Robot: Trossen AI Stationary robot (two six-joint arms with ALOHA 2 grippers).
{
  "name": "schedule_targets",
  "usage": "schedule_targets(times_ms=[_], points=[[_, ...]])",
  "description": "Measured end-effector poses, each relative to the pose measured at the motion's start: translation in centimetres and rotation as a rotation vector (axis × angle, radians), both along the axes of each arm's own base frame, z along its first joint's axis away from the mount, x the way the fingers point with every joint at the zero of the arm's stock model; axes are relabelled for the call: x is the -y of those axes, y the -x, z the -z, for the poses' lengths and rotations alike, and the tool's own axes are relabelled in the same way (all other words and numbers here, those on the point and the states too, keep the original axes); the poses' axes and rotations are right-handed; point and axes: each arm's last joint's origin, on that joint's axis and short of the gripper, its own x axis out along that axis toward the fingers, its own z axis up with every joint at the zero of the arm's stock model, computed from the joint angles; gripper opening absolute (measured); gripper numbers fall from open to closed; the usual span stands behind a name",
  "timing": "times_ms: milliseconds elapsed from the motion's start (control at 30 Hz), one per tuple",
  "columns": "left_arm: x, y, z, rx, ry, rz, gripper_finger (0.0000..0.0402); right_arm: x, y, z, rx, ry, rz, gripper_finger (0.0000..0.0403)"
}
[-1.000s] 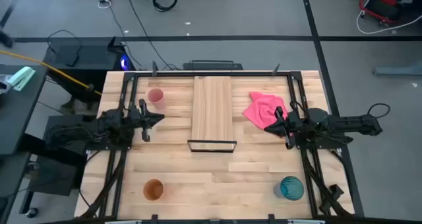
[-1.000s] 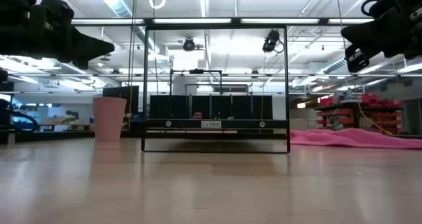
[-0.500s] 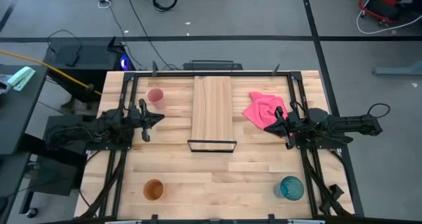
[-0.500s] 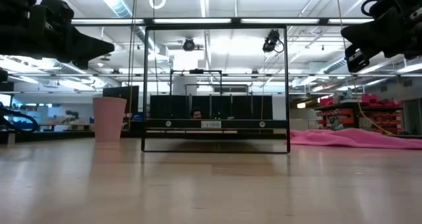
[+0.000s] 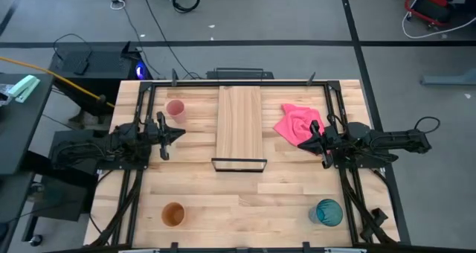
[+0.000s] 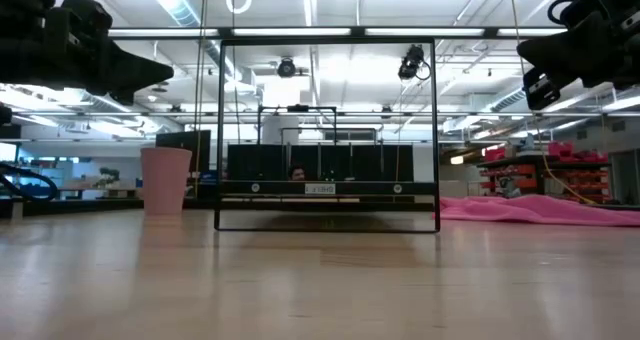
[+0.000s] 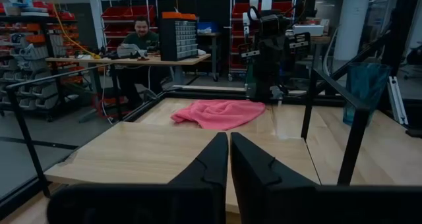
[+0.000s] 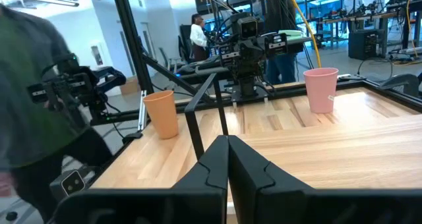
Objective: Stack small to large cups/mugs on shelf
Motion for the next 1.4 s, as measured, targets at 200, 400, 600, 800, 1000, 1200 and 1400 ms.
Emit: schedule_targets(times_ms=[200, 400, 600, 800, 1000, 1200, 1400], points=[[0.0, 0.0, -0.01, 0.0, 0.0, 0.0, 0.0035, 0.0, 0.0, 0.01, 0.0, 0.0, 0.0, 0.0012], [0.0, 0.0, 0.01, 0.0, 0.0, 0.0, 0.0031, 0.0, 0.0, 0.01, 0.0, 0.0, 0.0, 0.0012], [0.0, 0.0, -0.01, 0.0, 0.0, 0.0, 0.0025, 0.0, 0.0, 0.01, 0.0, 0.0, 0.0, 0.0012], [0.0, 0.0, 0.0, -0.047, -0.199, -0.009, 0.0033, 0.0, 0.0, 0.01, -0.001, 0.0, 0.0, 0.0012], [0.0, 0.0, -0.01, -0.052, -0.219, -0.01, 0.0034, 0.0, 0.0, 0.01, 0.0, 0.0, 0.0, 0.0012], [0.0, 0.0, 0.0, -0.05, -0.212, -0.009, 0.0025, 0.0, 0.0, 0.01, -0.001, 0.0, 0.0, 0.0012], [0.0, 0.01, -0.15, -0.01, -0.108, -0.005, 0.0027, 0.0, 0.0, 0.01, 0.0, 0.0, 0.0, 0.0012]])
